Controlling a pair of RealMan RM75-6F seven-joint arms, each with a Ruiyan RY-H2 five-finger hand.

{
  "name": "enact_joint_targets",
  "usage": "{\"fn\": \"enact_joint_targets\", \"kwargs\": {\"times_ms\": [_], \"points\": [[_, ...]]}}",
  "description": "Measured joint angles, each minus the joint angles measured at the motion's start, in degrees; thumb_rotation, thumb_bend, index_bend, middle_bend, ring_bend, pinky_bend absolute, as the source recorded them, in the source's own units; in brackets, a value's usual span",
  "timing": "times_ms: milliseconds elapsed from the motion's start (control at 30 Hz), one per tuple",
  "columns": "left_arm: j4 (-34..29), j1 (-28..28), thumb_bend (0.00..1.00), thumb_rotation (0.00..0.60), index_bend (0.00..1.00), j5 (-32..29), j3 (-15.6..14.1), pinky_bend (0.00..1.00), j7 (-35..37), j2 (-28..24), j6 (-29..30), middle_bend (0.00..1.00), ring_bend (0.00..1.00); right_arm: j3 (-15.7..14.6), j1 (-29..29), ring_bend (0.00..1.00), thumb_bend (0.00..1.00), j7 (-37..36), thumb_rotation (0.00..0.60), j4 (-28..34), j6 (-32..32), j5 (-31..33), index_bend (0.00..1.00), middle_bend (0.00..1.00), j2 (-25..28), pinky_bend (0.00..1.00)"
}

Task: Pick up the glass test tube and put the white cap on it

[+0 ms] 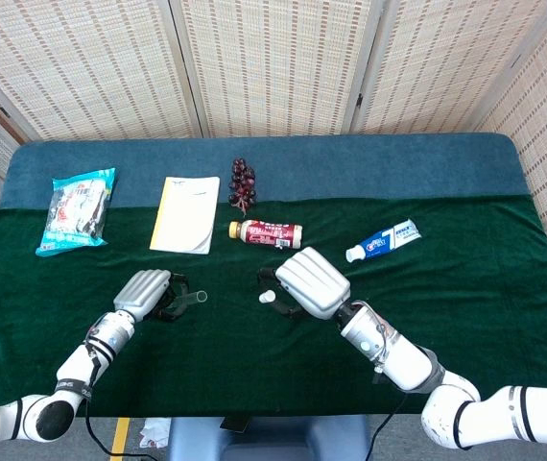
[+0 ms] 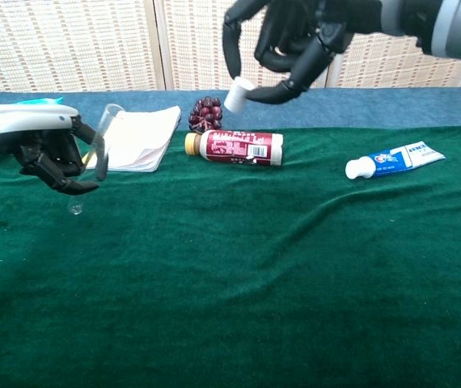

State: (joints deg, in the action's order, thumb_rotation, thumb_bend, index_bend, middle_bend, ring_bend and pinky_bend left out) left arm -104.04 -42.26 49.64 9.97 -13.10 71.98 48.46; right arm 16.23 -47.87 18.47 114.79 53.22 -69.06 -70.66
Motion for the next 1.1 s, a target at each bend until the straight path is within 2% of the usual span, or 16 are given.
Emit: {"fn": "enact_joint_targets", "kwargs": {"times_ms": [200, 400, 1100], "points": [[-0.7, -3.5, 0.46, 0.6, 0.7, -7.1, -0.6, 0.91, -7.2, 2.6, 2.8, 1.0, 0.95, 0.7, -1.9, 1.0, 0.5, 1.4, 0.6, 0.8, 0.5, 1.1, 0.67, 0.9, -1.5, 0.95], [-2.0, -6.2, 0.46, 0.6, 0.7, -11.4, -1.1, 0.91, -10.9, 4.5, 5.4, 1.0, 0.95, 0.5, -3.4, 1.0, 0.5, 3.6, 0.6, 0.2, 0.9, 2.5, 0.67, 0.9, -3.1, 0.95], [-3.6, -8.3, 0.46, 0.6, 0.7, -13.7, -1.5, 0.91, -11.3, 5.8, 7.2, 1.0, 0.95, -1.2, -6.4, 1.0, 0.51, 6.7, 0.6, -1.8, 1.7, 6.0, 0.67, 0.9, -6.0, 0.95]]}}
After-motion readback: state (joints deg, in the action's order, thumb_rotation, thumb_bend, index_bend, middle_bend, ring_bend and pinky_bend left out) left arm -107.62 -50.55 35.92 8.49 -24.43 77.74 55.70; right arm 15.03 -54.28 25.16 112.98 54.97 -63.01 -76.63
